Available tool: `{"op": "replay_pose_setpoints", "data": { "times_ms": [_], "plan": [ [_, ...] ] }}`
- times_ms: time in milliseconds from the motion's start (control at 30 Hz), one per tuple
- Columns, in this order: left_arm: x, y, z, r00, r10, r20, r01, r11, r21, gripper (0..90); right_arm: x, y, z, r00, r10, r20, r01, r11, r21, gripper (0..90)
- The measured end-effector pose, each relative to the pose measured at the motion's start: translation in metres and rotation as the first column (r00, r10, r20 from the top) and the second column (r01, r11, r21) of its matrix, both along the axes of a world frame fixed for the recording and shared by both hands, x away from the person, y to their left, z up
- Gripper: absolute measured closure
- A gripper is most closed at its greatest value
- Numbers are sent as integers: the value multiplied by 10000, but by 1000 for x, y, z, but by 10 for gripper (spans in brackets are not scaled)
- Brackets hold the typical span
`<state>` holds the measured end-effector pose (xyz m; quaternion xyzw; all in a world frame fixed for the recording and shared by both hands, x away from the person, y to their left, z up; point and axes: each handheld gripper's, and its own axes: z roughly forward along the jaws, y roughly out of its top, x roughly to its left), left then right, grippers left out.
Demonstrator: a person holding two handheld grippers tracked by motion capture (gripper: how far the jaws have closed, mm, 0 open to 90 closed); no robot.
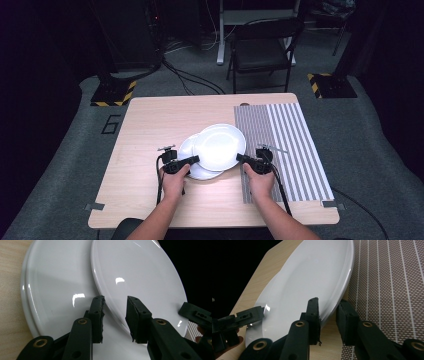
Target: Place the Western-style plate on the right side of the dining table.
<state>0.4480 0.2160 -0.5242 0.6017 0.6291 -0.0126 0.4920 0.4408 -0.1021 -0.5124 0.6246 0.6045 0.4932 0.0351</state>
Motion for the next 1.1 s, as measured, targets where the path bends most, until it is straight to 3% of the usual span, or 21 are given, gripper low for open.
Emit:
{"op": "replay_pose_setpoints", "data": {
  "times_ms": [333, 633, 733, 800, 900, 1100],
  "plan": [
    [0, 0, -1, 10000, 20, 5, -20, 9995, -311, 638, 1, -3, -2, 10000, -26, -10, 26, 9998, 215, 749],
    [2, 4, -2, 9999, 130, -24, -131, 9991, -401, 645, 3, -5, -6, 9998, -14, -191, 27, 9975, 703, 772],
    [3, 5, -3, 9998, 178, 8, -177, 9987, -487, 644, 3, -5, -9, 9995, -47, -314, 80, 9943, 1067, 779],
    [4, 6, -4, 9999, 164, -32, -166, 9978, -648, 639, 4, -6, -10, 9997, 17, -227, 6, 9948, 1020, 779],
    [4, 7, -4, 9998, 203, 13, -202, 9981, -574, 641, 5, -7, -11, 9997, 59, -224, -35, 9946, 1042, 780],
    [9, 9, -5, 9997, 170, 197, -154, 9967, -795, 609, 6, -7, -15, 9991, 62, -427, 0, 9896, 1442, 784]
  ]
}}
